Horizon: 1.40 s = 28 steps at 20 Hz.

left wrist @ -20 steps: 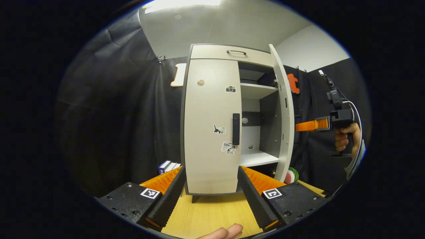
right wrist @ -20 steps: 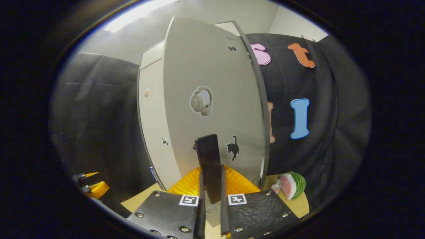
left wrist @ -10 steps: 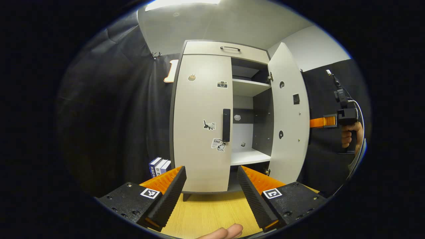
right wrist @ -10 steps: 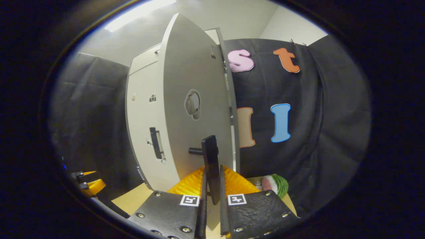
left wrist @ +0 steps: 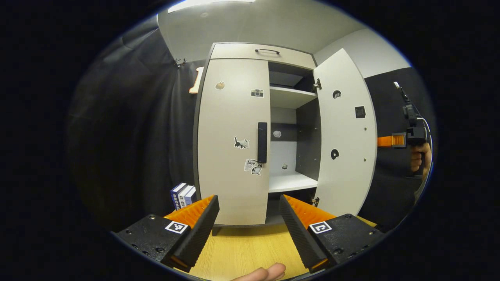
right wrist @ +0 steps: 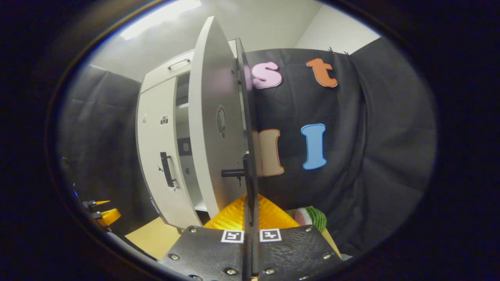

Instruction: Open the right door of the double-door shoe cabinet with the right hand, and open the left door with the left hand.

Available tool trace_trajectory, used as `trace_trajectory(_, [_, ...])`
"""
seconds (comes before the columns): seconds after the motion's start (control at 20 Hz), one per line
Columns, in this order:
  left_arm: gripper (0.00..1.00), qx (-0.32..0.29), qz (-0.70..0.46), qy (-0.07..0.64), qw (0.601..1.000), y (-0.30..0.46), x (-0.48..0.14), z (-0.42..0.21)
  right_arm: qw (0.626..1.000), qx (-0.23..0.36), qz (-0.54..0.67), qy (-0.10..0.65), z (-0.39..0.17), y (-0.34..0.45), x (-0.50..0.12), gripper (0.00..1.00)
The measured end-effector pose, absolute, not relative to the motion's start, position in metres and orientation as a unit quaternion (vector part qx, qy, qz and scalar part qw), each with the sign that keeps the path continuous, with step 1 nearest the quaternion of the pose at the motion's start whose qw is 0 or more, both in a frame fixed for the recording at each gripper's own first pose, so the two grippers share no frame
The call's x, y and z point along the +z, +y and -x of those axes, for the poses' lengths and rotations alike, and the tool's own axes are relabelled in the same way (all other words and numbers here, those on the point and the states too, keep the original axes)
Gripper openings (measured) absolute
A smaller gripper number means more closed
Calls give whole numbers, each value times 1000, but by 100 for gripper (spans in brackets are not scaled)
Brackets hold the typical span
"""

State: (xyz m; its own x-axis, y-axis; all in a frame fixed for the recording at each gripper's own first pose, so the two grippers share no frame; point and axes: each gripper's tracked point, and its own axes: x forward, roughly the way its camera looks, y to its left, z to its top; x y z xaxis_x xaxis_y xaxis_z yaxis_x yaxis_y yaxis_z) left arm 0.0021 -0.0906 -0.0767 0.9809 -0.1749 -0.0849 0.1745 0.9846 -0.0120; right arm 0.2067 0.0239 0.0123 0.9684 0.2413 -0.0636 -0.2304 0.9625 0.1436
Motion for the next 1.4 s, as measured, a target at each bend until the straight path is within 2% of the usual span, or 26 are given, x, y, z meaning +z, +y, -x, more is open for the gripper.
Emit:
trace_trajectory(0.2, [97, -86, -3, 33, 996, -92, -70, -22, 992, 103, -68, 19, -199, 18, 20, 4])
trace_trajectory(0.45, [97, -80, 19, 39, 996, -98, -65, -71, 995, 86, -48, -34, -188, 11, 31, 87])
trace_trajectory(0.5, [97, -77, 22, 40, 996, -99, -64, -84, 995, 77, -40, -39, -178, 6, 31, 99])
trace_trajectory(0.6, [94, -71, 20, 36, 997, -102, -61, -112, 995, 70, -42, -51, -167, 5, 32, 99])
trace_trajectory(0.65, [97, -68, 16, 34, 997, -103, -61, -127, 995, 71, -44, -53, -160, 8, 31, 96])
trace_trajectory(0.75, [97, -68, 11, 27, 997, -112, -60, -154, 994, 79, -44, -58, -140, 10, 26, 99])
trace_trajectory(0.85, [97, -74, -4, 5, 997, -125, -51, -179, 994, 77, -39, -65, -130, 5, 25, 96])
trace_trajectory(0.9, [97, -89, -19, -6, 996, -137, -45, -190, 994, 80, -35, -67, -127, 3, 22, 100])
trace_trajectory(1.05, [97, -97, -51, -49, 993, -160, -20, -210, 994, 83, -27, -70, -115, 0, 19, 99])
trace_trajectory(1.3, [96, -58, -47, -12, 997, -164, -22, -247, 994, 78, -19, -68, -107, -9, 13, 99])
trace_trajectory(1.4, [99, -45, -55, -1, 997, -161, -25, -263, 994, 81, -23, -66, -106, -10, 10, 99])
